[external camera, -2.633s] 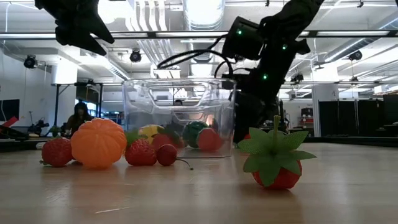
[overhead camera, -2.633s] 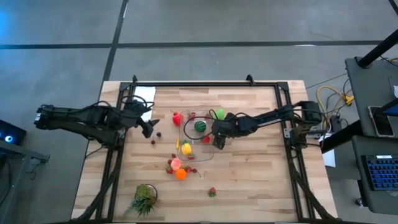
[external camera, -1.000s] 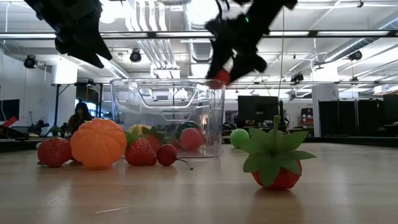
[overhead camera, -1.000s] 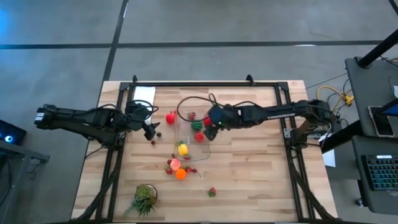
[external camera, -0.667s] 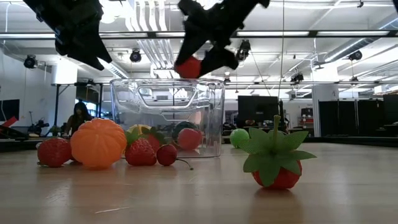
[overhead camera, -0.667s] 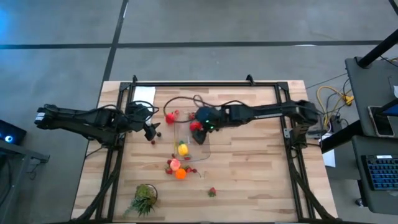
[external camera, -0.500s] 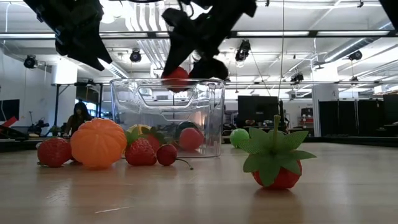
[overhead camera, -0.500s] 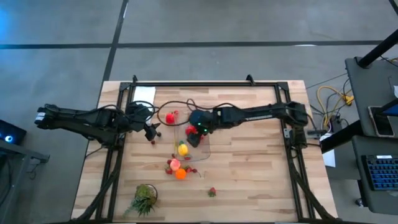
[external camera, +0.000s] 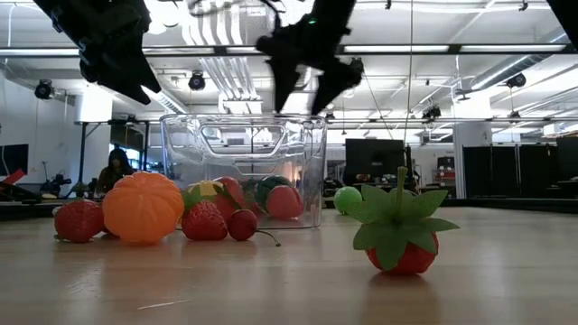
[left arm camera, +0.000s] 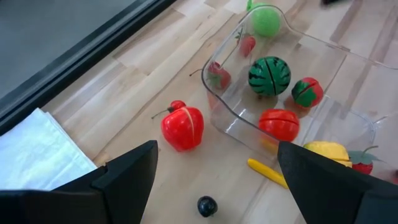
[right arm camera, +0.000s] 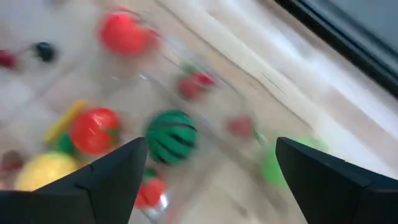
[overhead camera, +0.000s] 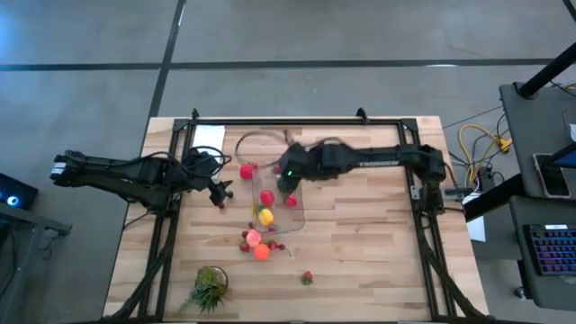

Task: Pick and placing Produce into tupperware
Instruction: Put the apple into the transparent bin

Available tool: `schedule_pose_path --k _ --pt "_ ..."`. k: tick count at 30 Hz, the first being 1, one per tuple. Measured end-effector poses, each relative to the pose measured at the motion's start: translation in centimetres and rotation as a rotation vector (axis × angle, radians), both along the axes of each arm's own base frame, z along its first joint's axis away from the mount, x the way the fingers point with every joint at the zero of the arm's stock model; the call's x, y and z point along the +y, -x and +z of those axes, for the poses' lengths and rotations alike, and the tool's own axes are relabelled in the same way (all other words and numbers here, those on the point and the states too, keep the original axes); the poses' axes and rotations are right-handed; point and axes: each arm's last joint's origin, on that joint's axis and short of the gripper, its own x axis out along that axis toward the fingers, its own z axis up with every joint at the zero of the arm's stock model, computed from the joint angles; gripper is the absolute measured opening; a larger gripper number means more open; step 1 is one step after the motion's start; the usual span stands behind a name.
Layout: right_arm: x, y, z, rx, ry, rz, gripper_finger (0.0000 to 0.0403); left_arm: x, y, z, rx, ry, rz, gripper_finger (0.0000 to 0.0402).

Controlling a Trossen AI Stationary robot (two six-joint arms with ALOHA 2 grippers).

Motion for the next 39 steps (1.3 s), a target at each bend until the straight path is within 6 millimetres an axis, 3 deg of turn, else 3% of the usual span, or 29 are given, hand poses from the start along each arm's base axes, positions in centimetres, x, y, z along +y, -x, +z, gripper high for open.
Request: schedule_pose_path --k 4,10,19,25,29,35,37,39 --pt "-3.1 2.7 0.0 0.089 -0.151 -0.156 0.0344 0.0 0.0 0.0 0.003 -0.003 -0.003 0.0317" --pt "-6.8 4.6 -1.0 0.103 -0.252 -0.277 0.0335 0.0 0.0 -0.1 0.007 -0.007 -0.004 0.0317" --pt "-7.7 4.9 -1.6 0.13 -0.245 -0.25 0.0332 0.0 -0.3 -0.3 0.029 -0.023 -0.01 0.0317" --pt "-9.0 5.3 -1.6 0.149 -0.23 -0.224 0.0331 0.4 -1.5 -0.5 -0.014 -0.042 0.089 0.0317" --pt "-10.1 5.7 -1.6 0.156 -0.222 -0.215 0.033 2.0 -2.2 -1.1 0.001 0.069 0.179 0.0317" --pt "-11.7 6.4 -1.2 0.164 -0.202 -0.18 0.0329 5.9 -2.9 -2.7 0.049 0.253 0.364 0.0317" --pt "-12.0 6.8 -0.8 0.156 -0.193 -0.172 0.0329 7.1 -3.2 -3.1 0.064 0.271 0.365 0.0317" --pt "-12.4 7.2 -0.4 0.148 -0.185 -0.165 0.0329 7.8 -3.8 -3.5 0.107 0.237 0.259 0.0317"
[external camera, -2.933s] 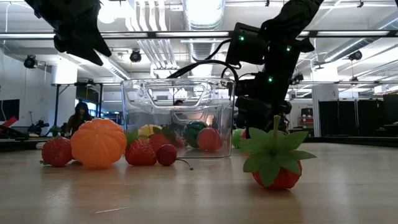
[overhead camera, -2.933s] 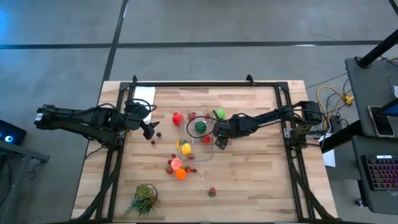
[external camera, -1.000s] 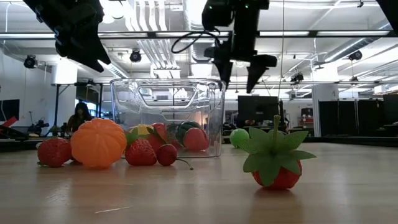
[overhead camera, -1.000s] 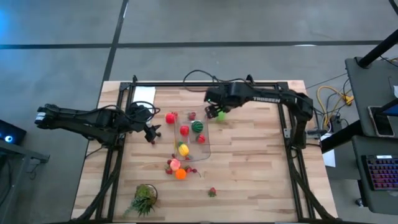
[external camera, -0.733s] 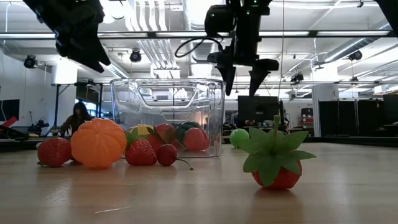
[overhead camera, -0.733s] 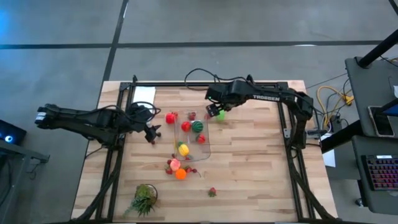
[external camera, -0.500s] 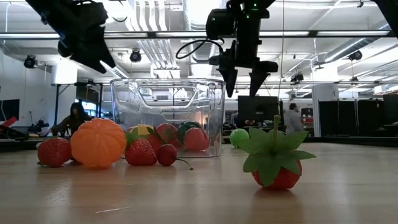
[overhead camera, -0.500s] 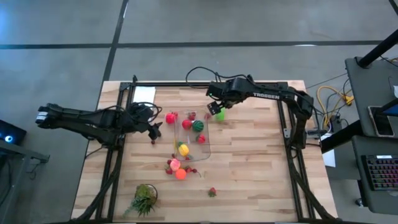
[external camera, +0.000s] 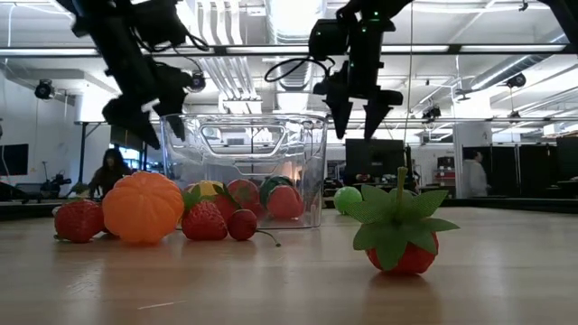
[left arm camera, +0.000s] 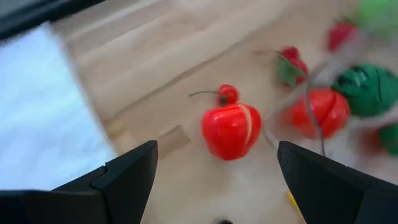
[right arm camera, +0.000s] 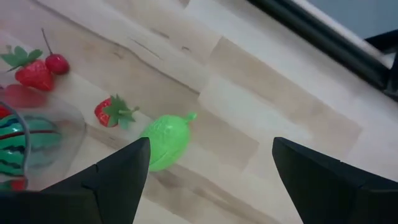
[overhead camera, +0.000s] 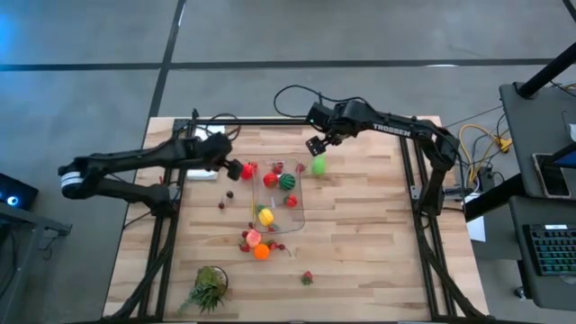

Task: Pick and placing Produce into tupperware
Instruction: Put the apple into the transparent bin

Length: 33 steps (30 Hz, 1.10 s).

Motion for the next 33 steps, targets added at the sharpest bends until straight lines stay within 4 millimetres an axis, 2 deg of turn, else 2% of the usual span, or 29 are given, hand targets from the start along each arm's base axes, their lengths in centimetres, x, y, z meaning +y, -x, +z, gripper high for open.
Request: schedule_pose_path --k 4,6,14,19,33 --pt "-0.8 0.9 1.1 -0.017 0.027 0.02 0.0329 0.3 -1.3 -0.9 0.148 -0.133 -0.367 0.0317" --pt "-1.1 1.4 1.6 -0.023 0.04 0.03 0.0329 0.6 -1.8 -1.5 0.211 -0.173 -0.46 0.0317" --pt "-2.1 3.0 3.4 -0.062 0.085 0.042 0.0329 1.0 -3.0 -3.2 0.259 -0.137 -0.527 0.0317" --pt "-2.7 3.2 3.7 -0.069 0.115 0.078 0.0329 1.2 -3.6 -3.8 0.281 -0.127 -0.56 0.0317" --pt "-3.0 3.1 3.9 -0.048 0.171 0.217 0.0329 1.5 -4.1 -3.5 0.242 -0.164 -0.543 0.0317"
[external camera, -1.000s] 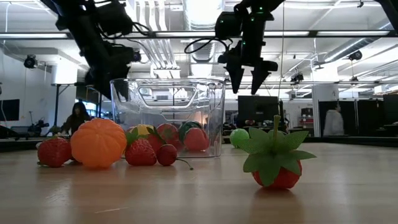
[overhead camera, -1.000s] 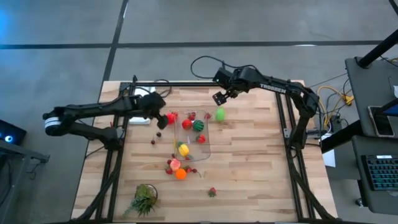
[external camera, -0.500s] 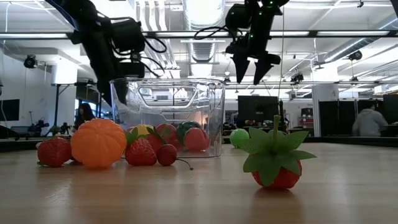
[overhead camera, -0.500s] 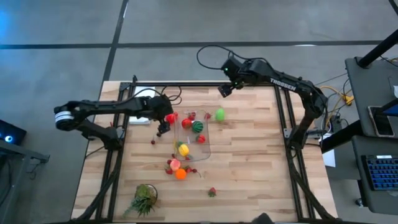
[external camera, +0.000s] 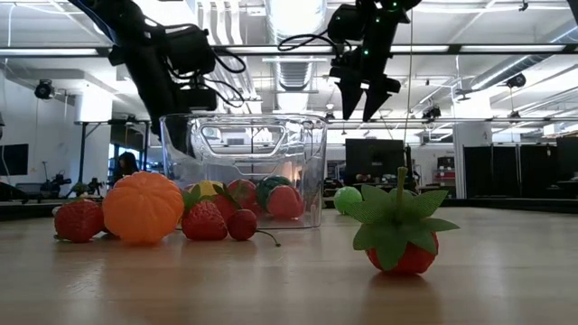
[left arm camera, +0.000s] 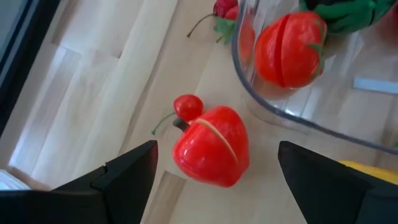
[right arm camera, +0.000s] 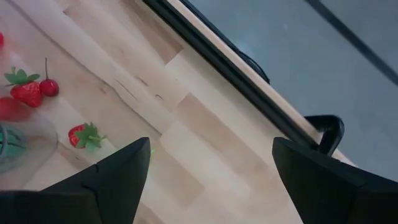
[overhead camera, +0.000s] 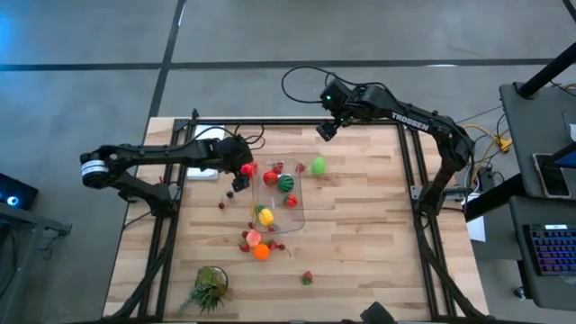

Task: Pick and placing Produce into tupperware
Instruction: Put the apple into the transparent bin

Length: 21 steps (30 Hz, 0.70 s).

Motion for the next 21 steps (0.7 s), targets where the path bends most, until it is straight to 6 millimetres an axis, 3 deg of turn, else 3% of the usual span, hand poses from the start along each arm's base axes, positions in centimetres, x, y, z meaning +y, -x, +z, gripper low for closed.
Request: schedule_pose_path --k 10,21 --pt "-0.2 -0.4 0.2 -0.035 0.024 0.006 0.0329 0.1 -0.2 -1.1 0.074 -0.037 -0.108 0.0317" --pt "-0.8 -0.3 0.3 -0.065 0.037 -0.011 0.0329 1.2 -2.0 -3.8 0.183 -0.027 -0.082 0.0317"
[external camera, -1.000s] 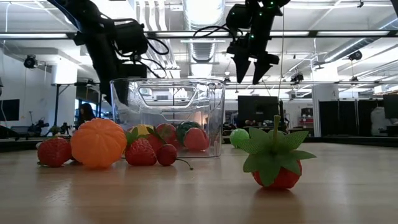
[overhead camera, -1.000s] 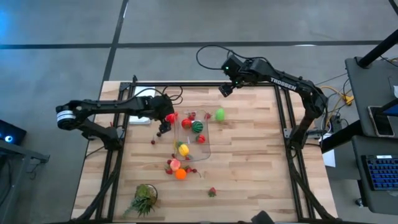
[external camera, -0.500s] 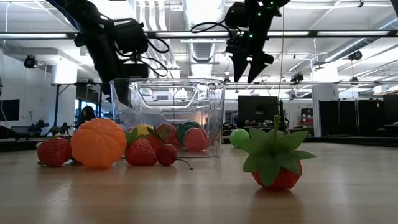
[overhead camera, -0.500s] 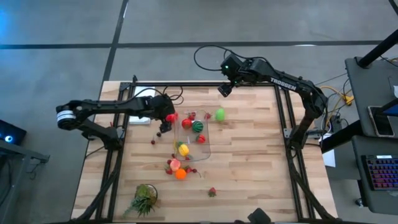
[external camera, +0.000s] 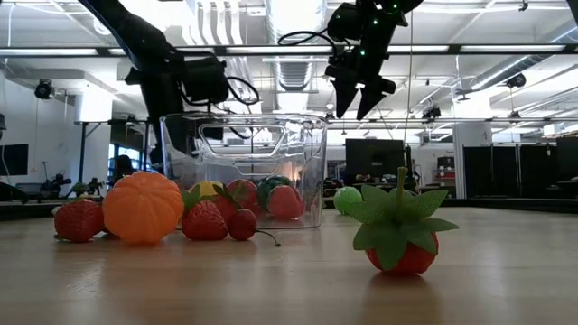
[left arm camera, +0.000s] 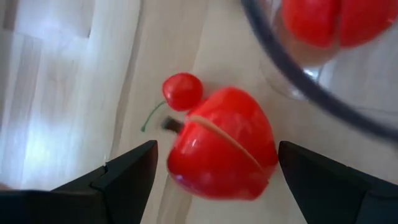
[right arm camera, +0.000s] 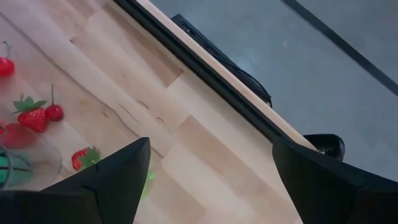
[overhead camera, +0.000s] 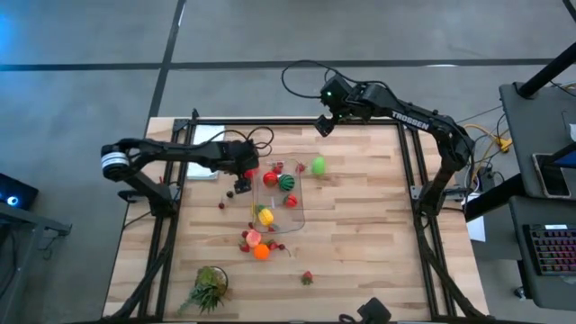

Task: Pick and placing Produce into tupperware
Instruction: Put the apple into the transparent bin

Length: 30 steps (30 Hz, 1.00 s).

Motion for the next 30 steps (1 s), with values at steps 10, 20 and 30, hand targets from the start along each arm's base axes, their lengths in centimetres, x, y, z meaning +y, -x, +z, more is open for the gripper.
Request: schedule_pose_path --k 10,20,30 --pt "-0.1 0.1 0.0 0.0 0.0 -0.003 0.0329 0.3 -0.6 -1.6 0.039 0.013 0.002 0.0317" --pt "-0.1 0.1 0.0 0.002 0.001 -0.001 0.0329 0.3 -0.7 -1.4 0.023 0.008 0.003 0.0317" --pt "-0.1 0.1 0.0 0.002 0.001 -0.001 0.0329 0.3 -0.7 -1.4 0.022 0.007 0.003 0.0299"
